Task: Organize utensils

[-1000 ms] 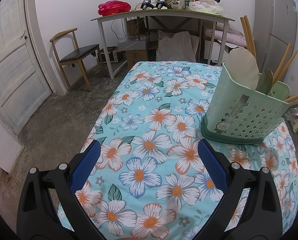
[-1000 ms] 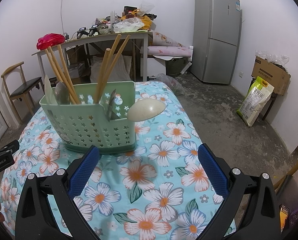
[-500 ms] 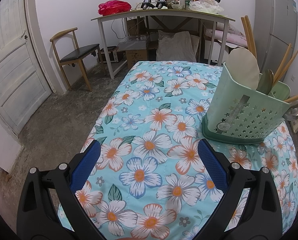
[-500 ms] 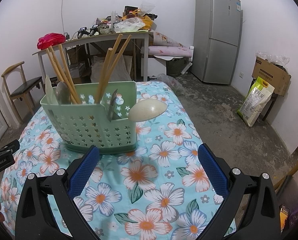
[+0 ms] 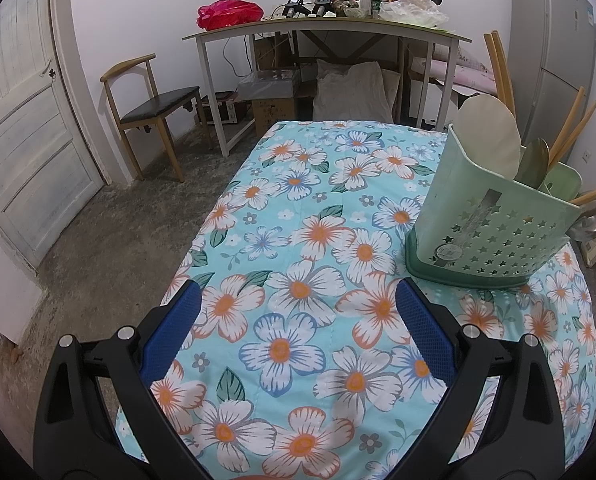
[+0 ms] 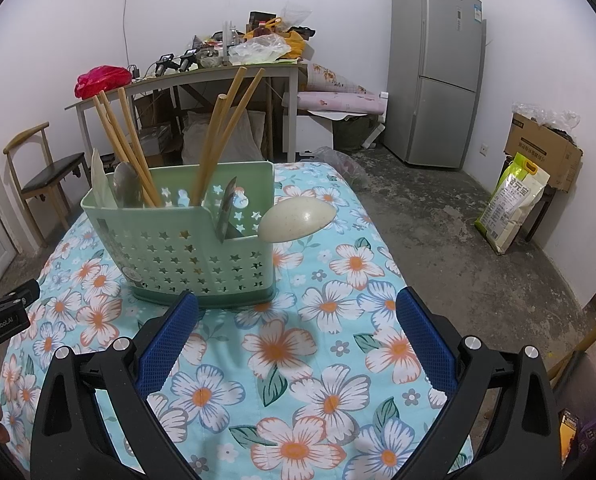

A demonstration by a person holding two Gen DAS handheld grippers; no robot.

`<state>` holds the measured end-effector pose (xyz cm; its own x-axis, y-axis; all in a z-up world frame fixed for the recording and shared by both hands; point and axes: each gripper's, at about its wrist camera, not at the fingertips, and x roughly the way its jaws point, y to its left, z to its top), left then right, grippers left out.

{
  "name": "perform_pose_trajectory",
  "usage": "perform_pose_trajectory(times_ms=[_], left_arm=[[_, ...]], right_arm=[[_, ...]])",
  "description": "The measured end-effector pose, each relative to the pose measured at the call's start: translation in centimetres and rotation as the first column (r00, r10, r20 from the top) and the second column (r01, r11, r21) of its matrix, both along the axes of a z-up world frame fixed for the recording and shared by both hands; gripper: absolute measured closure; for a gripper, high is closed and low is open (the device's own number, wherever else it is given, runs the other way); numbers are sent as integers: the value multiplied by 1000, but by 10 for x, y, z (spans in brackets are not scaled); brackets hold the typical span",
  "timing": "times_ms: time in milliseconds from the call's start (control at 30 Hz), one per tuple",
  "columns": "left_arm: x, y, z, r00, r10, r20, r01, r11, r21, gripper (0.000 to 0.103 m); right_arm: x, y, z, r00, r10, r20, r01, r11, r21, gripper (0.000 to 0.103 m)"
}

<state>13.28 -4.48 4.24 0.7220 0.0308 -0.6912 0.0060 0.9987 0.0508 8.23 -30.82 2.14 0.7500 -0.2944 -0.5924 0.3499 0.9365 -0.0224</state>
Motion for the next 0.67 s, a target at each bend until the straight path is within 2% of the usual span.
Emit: perform_pose_trajectory(times_ms=[667], left_arm=[[0, 0, 0, 1000, -1, -3, 1, 1000, -1, 9]], right_arm=[[-1, -1, -1, 1000, 0, -1, 0, 1000, 2, 7]])
